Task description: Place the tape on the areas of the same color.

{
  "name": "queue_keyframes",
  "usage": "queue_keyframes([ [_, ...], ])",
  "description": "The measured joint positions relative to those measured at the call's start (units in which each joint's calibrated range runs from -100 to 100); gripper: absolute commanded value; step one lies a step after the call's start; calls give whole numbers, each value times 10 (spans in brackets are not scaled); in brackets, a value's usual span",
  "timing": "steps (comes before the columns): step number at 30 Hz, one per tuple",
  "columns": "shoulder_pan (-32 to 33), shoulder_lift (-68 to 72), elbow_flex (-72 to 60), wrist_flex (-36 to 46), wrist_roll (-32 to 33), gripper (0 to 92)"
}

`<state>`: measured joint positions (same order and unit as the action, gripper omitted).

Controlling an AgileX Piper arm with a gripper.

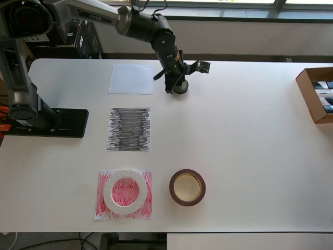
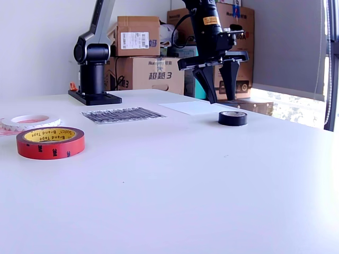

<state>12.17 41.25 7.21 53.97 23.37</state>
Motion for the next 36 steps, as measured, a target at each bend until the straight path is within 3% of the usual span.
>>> queue_keyframes([
  [29,0,56,0,0,5,470],
  [32,0,58,0,-1,5,384],
  [36,0,58,0,-1,5,126],
])
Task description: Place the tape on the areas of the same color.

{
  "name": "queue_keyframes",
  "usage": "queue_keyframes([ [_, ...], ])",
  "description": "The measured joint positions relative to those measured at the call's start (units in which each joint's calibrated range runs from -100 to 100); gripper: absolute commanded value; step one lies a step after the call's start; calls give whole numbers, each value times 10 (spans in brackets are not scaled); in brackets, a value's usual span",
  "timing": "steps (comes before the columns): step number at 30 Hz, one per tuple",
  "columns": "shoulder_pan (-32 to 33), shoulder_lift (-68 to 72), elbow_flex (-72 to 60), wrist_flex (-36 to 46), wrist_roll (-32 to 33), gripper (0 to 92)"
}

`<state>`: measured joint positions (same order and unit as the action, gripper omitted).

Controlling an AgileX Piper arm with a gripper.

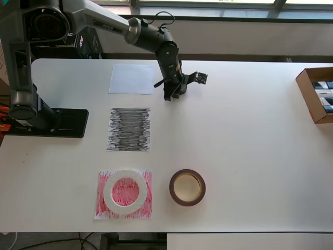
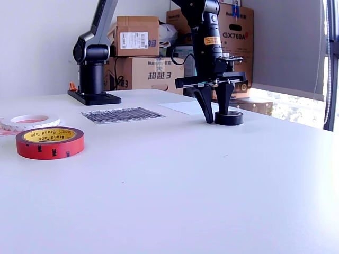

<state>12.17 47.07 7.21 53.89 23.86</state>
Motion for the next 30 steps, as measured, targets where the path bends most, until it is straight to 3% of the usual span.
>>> queue_keyframes([
  [2,0,-2,0,0,0,0],
  [17,-28,-79,22,0,-35,0],
  [25,-72,-199,115,0,-129,0],
  [30,-106,-285,210,-44,-196,0],
])
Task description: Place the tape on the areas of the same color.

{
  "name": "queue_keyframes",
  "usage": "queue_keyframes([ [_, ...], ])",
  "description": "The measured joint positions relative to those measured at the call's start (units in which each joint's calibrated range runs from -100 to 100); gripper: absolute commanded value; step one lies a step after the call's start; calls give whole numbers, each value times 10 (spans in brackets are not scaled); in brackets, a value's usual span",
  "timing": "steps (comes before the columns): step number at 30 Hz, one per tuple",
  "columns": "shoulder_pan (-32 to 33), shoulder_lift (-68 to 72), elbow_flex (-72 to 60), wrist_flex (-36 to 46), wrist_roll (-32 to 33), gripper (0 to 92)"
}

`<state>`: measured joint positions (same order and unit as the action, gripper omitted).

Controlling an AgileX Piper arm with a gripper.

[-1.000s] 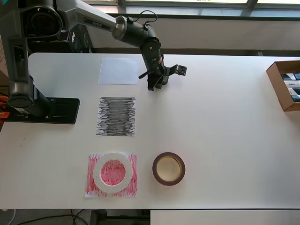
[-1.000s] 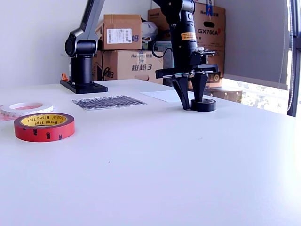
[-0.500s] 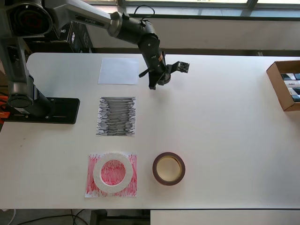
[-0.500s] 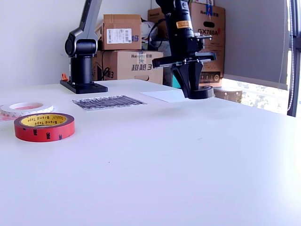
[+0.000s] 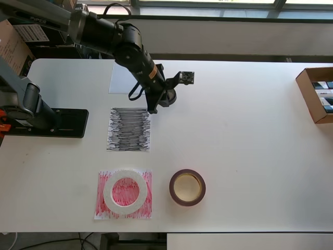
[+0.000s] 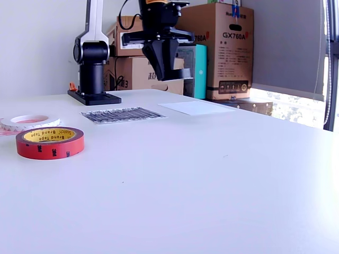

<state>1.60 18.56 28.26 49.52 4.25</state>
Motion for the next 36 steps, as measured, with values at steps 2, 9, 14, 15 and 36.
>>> queue_keyframes([
  [2,-14,-34,44,-27,-32,0],
  [9,-29,-112,181,-141,-119,0],
  [14,-29,-124,252,-185,-153,0],
  [15,-29,-124,260,-191,-154,0],
  [36,-21,-112,314,-196,-157,0],
])
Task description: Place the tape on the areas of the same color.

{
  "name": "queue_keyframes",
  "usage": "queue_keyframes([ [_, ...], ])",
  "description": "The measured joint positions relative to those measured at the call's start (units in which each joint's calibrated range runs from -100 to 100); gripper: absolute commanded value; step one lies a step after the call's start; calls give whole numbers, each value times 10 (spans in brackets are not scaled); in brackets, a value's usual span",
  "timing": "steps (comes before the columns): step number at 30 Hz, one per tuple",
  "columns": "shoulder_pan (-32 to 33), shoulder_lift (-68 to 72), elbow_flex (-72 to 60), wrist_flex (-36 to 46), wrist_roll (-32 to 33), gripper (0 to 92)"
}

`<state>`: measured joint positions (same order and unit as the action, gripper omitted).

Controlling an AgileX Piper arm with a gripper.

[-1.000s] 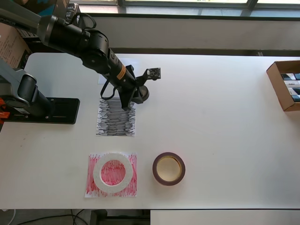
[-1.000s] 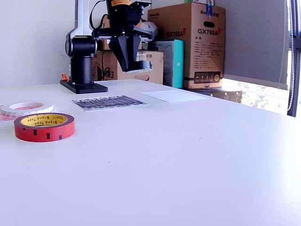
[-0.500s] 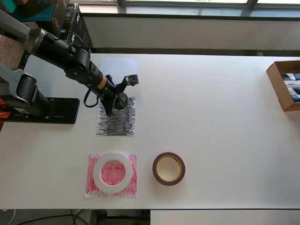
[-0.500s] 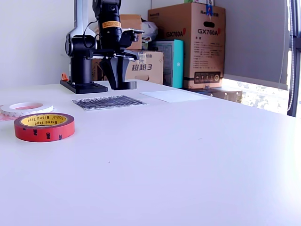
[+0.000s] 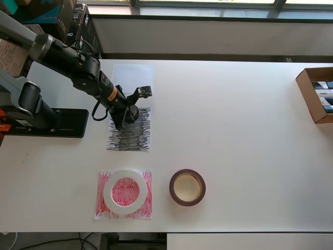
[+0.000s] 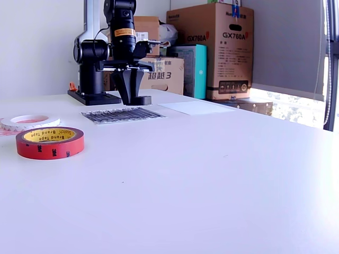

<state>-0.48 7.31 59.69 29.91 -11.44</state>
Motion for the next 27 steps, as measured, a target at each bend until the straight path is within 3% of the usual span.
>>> queue_keyframes([
  [18,-1,16,9,2,2,0],
  [27,-32,24,1,1,6,0],
])
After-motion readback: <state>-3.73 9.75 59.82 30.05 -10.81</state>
